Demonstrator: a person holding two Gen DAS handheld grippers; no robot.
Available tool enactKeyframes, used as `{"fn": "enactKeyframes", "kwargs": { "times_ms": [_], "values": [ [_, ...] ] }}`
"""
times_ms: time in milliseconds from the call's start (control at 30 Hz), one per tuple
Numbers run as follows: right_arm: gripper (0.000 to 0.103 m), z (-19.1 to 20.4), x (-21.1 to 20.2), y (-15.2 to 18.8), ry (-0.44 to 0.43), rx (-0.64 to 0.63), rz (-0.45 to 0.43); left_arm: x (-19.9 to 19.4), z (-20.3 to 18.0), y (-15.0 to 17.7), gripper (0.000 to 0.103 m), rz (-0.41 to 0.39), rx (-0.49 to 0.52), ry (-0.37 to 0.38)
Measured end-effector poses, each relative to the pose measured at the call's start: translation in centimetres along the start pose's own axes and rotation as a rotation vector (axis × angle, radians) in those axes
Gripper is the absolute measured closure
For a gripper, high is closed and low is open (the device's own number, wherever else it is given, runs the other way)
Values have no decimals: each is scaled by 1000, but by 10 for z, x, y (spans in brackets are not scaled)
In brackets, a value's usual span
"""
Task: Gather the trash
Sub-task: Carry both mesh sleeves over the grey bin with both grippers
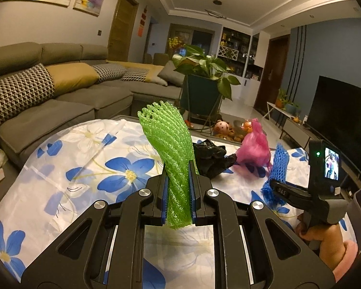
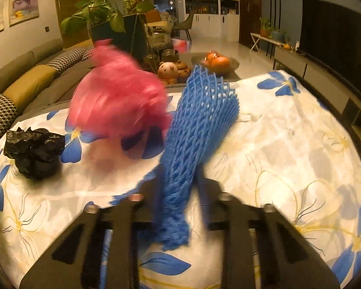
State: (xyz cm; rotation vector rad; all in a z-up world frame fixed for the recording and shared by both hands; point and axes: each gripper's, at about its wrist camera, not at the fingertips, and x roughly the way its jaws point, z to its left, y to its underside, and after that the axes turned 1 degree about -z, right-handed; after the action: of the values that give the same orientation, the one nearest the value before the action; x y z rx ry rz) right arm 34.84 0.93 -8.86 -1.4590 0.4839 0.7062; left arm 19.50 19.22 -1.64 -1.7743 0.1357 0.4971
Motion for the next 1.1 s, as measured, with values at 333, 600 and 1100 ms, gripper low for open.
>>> {"fn": "enactKeyframes", "kwargs": {
  "times_ms": [333,600,1100],
  "values": [
    [93,-12,-51,16,-42,-25,-85,-17,-5,3,90,-9,15,14],
    [93,-39,-127,39,-99,-37,-197,-47,-28,3,90,-38,58,62],
    [93,-107,-247,78,-112,-23,-375,-115,-101,9,90,-92,154,200]
  ]
}}
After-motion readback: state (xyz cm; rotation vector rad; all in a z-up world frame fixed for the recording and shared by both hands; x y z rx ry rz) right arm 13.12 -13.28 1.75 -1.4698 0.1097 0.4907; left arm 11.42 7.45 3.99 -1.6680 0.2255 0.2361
